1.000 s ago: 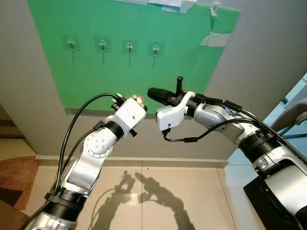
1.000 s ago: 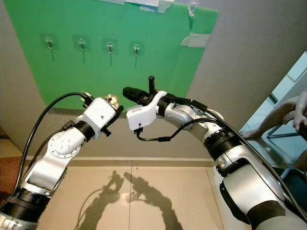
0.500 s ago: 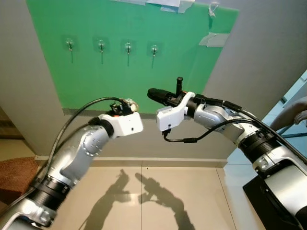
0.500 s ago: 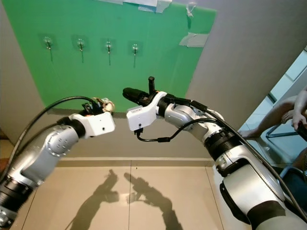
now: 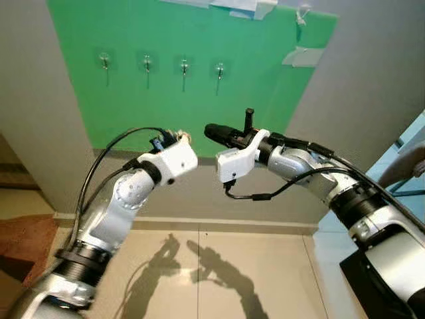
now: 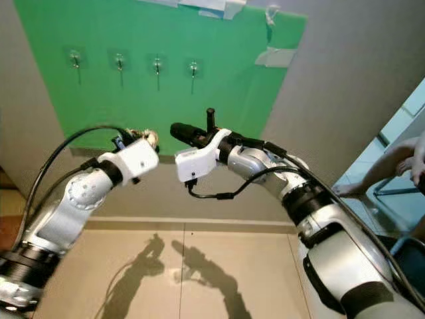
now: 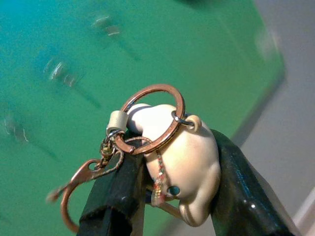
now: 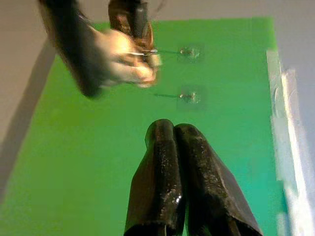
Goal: Hang keys on a hook
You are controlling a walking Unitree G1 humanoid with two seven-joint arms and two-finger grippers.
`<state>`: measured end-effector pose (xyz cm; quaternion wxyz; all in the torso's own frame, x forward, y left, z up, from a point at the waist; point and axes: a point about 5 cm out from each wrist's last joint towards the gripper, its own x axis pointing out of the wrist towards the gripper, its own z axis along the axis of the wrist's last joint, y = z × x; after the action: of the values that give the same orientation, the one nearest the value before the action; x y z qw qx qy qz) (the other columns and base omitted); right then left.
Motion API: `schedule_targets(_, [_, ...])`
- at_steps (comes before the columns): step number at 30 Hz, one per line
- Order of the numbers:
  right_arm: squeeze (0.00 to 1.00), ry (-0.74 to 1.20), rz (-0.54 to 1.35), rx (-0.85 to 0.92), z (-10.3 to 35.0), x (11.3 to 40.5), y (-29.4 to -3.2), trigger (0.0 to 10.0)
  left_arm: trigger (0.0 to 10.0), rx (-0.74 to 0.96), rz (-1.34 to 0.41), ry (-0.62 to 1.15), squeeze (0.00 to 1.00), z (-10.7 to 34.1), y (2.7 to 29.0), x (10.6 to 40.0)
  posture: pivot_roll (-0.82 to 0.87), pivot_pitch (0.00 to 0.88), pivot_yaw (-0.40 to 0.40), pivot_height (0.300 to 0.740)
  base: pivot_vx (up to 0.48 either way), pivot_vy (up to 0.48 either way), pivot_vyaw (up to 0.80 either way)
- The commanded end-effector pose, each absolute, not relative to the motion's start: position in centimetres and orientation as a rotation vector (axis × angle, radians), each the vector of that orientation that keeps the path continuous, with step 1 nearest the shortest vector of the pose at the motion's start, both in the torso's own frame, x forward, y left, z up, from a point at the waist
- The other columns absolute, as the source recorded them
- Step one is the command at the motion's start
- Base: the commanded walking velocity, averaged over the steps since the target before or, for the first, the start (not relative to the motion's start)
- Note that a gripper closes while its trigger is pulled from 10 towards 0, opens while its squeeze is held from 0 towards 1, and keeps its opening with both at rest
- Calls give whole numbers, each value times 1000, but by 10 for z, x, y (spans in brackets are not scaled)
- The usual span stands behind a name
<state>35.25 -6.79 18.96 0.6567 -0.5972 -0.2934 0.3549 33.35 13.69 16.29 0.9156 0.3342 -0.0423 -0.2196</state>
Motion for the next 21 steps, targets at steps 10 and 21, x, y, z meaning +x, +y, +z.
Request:
schedule_targets(10, [0,-526,774,-1108,179,352,-73,10000,0,-147,-389,-147,0,199,132,338,39,25,-86,740,0,0,0])
schedule_targets(21, [0,-493,798,-1079,172,347,-70,10000,0,-967,-311,-118,0,210,139,339,35,29,-85,740,0,0,0])
